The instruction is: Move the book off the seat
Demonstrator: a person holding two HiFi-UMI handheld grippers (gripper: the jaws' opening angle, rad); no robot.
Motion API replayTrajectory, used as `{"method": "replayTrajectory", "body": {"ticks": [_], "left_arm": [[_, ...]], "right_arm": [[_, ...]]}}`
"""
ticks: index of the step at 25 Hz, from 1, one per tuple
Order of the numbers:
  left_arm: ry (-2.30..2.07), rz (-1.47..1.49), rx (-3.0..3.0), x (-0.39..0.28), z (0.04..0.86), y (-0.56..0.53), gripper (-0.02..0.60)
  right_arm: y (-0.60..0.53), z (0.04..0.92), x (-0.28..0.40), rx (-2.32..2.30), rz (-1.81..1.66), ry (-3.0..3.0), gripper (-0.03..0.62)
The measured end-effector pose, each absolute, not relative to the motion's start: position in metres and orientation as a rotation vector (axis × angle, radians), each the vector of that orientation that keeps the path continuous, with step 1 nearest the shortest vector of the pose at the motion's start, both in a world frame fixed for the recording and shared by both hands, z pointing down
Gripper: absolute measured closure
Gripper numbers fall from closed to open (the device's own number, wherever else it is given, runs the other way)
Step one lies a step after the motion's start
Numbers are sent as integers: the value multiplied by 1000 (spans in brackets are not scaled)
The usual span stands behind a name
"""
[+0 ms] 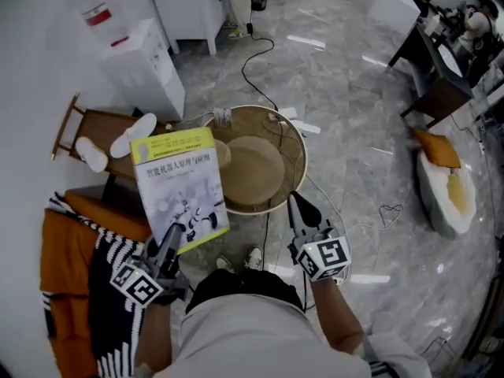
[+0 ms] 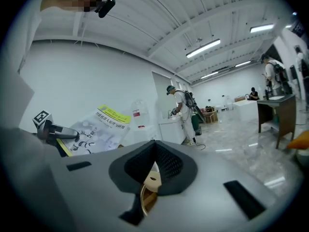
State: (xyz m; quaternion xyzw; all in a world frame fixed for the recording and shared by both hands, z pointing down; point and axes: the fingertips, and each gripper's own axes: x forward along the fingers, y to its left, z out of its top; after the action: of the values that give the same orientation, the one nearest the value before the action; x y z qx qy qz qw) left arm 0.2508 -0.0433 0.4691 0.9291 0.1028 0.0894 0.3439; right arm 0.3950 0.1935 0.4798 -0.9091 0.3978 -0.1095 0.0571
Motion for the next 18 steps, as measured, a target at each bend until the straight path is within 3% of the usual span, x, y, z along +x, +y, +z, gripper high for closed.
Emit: {"method": "replayTrajectory", "body": {"ticks": [18], "left_arm": [[528,449,2304,298,539,-16,505]], "right_arm": [[202,500,385,-2896,-433,961,572]]}}
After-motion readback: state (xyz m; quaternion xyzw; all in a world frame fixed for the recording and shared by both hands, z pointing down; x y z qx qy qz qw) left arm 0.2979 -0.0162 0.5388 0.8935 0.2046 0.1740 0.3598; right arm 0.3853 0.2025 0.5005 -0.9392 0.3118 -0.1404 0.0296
